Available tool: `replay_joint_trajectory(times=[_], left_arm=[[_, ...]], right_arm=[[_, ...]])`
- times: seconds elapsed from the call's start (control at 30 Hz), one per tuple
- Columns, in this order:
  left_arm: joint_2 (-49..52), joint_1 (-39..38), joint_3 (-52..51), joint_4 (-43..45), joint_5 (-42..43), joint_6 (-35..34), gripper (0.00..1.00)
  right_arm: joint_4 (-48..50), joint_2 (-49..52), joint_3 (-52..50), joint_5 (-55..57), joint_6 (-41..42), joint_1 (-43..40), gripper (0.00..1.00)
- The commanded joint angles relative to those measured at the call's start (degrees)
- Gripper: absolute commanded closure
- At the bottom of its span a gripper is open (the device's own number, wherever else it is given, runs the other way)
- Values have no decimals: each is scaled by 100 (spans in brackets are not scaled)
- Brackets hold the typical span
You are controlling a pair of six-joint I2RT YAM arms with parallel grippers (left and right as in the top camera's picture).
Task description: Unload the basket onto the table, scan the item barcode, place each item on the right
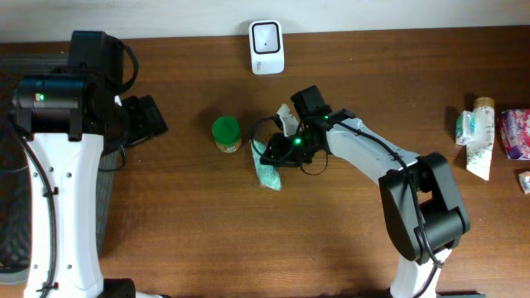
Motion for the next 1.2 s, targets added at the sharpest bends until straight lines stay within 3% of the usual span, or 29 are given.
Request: replay_joint_trajectory(times=[0.0, 0.13, 0.23, 0.4, 0.47, 0.5, 0.6, 0.67, 0.77, 0.93, 1.07, 1.17], left_arm=[[-92, 22, 61, -4, 0, -72, 1], [-92, 22, 61, -7, 0, -72, 1], [-92, 22, 61, -4, 0, -72, 1], [-92, 22, 61, -7, 0, -72, 1], [-92, 22, 61, -4, 0, -72, 1], [-92, 22, 61, -4, -2, -72, 1], [-92, 22, 61, -4, 0, -72, 1], [-92, 22, 61, -7, 0, -72, 1], [-92, 22, 61, -4, -2, -72, 1], [-92, 22, 61, -7, 0, -72, 1], [-92, 22, 61, -4, -2, -72, 1], [-92, 22, 61, -7, 0, -72, 1]], right_arm=[[111, 74, -380, -107, 55, -245, 71], [-31, 79, -518, 7, 39, -680, 77], [-302, -87, -514, -17, -330, -732, 71], [-649, -1530, -507, 817, -426, -455, 63], [-636, -1974, -507, 1683, -422, 46, 46], [-551, -2090, -507, 2315, -422, 450, 29], [-103, -1963, -509, 3871, -402, 1554, 20], [238, -1716, -509, 5099, -402, 2192, 21], [728, -1349, -509, 5989, -407, 2566, 20], [1128, -551, -509, 6004, -590, 2680, 29], [1338, -358, -509, 6052, -898, 3067, 44], [1386, -356, -509, 6382, -1025, 3220, 44]])
